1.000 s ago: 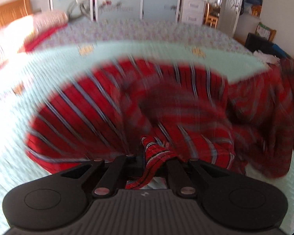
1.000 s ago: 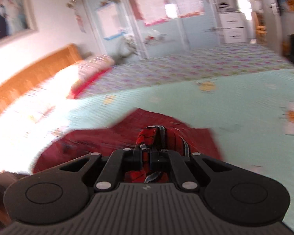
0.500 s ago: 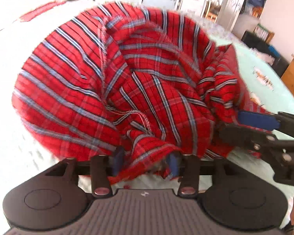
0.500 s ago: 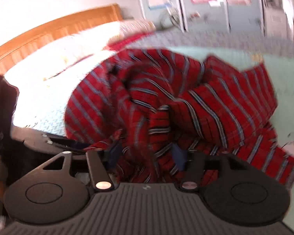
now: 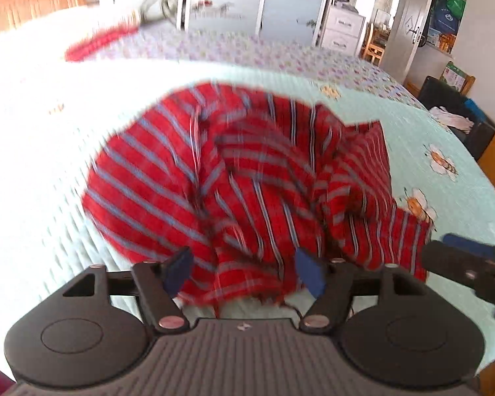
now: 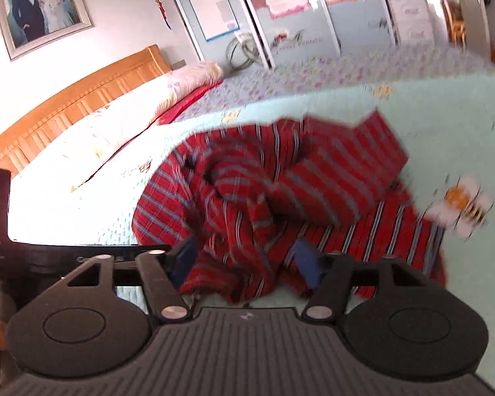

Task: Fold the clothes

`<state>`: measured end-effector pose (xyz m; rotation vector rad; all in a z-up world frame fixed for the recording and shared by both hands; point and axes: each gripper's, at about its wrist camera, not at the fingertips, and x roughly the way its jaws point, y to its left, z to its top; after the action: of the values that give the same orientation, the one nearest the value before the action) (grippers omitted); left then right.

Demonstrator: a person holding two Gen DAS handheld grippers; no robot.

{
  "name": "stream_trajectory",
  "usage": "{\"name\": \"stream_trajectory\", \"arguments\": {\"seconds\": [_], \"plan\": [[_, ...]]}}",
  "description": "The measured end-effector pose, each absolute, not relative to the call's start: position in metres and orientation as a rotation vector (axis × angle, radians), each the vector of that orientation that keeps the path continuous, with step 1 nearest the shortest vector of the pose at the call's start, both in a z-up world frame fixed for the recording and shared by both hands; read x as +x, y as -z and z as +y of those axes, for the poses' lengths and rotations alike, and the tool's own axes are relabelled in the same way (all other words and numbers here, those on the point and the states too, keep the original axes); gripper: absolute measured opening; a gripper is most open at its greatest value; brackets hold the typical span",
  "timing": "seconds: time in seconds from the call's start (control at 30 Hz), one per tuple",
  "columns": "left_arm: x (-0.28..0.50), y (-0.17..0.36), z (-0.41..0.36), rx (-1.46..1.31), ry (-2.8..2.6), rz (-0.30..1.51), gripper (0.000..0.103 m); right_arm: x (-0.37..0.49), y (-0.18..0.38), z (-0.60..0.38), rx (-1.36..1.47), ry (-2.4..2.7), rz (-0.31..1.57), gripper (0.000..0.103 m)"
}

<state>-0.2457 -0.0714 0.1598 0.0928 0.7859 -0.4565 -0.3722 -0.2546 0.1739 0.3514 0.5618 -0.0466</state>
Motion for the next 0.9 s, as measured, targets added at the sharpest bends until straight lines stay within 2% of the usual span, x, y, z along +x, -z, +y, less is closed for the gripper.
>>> {"name": "stream_trajectory", "arguments": {"seconds": [0.23, 0.47, 0.9], "plan": [[-0.25, -0.176, -0.085, 0.186, 0.359, 0.795, 0.074, -0.364, -0.203, -0.249, 0.288, 0.142, 0.683, 0.078], [-0.255, -0.181, -0.089, 0.218, 0.332, 0.809, 0.074, -0.359, -0.199, -0.252, 0.276, 0.215, 0.778, 0.081], [-0.257, -0.176, -0.101, 0.276, 0.308, 0.833, 0.075, -0.354, -0.189, -0.248, 0.272, 0.218, 0.822, 0.081]]}}
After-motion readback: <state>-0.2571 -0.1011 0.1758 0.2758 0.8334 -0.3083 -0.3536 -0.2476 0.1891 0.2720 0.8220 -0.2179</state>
